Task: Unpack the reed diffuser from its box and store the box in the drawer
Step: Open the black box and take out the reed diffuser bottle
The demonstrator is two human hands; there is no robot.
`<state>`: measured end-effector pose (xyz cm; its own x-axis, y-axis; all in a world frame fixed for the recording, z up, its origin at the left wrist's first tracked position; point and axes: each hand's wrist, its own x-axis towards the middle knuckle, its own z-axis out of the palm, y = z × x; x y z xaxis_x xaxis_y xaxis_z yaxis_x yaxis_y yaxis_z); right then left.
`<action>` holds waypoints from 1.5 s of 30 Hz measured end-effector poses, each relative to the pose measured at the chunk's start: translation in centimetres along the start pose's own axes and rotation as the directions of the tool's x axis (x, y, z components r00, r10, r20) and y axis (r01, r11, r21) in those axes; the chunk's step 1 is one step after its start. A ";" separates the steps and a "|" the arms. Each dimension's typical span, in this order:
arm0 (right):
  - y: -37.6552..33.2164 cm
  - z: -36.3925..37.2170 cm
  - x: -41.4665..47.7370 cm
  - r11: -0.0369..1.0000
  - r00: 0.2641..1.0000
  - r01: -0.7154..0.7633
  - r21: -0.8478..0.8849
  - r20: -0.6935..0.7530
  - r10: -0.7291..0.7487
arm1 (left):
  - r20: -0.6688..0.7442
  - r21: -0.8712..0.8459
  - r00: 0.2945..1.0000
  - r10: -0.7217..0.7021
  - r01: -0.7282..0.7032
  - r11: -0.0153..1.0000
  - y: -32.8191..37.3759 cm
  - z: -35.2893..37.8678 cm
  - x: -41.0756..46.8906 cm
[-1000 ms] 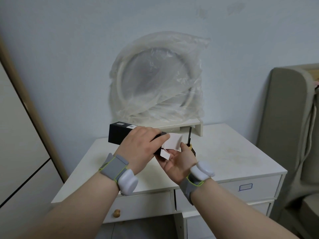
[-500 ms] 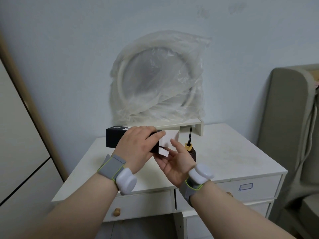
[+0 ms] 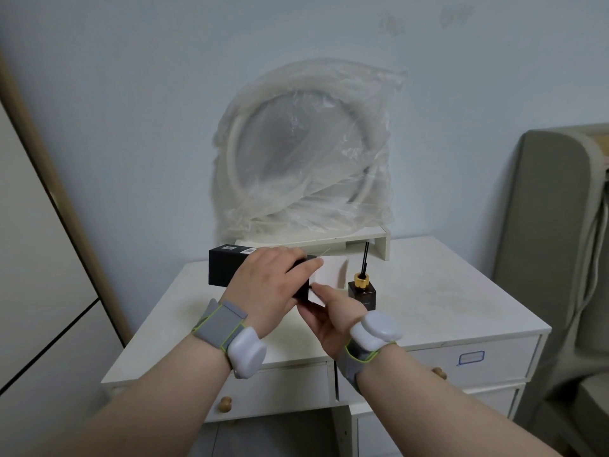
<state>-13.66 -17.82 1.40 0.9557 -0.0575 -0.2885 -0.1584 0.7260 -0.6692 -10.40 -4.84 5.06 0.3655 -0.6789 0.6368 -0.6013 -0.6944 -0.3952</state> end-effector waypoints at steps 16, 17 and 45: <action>-6.4 -0.8 1.9 0.964 0.971 0.149 -0.219 -0.153 -0.185 | 0.216 -0.372 0.888 -0.406 0.459 0.807 0.3 1.0 2.6; -7.2 -0.8 2.0 0.958 0.965 0.172 -0.227 -0.157 -0.211 | 0.215 -0.403 0.876 -0.431 0.481 0.778 0.3 1.1 3.1; -14.3 -11.0 8.3 0.891 0.840 0.123 -0.437 -0.432 -0.328 | 0.346 -0.570 0.559 -0.754 0.763 0.304 0.6 7.7 7.3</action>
<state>-6.20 -36.17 1.06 0.7478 -0.5823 -0.3189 -0.1320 0.3404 -0.9310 -2.62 -12.07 4.37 0.9034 0.0616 0.4245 -0.3087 -0.5937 0.7431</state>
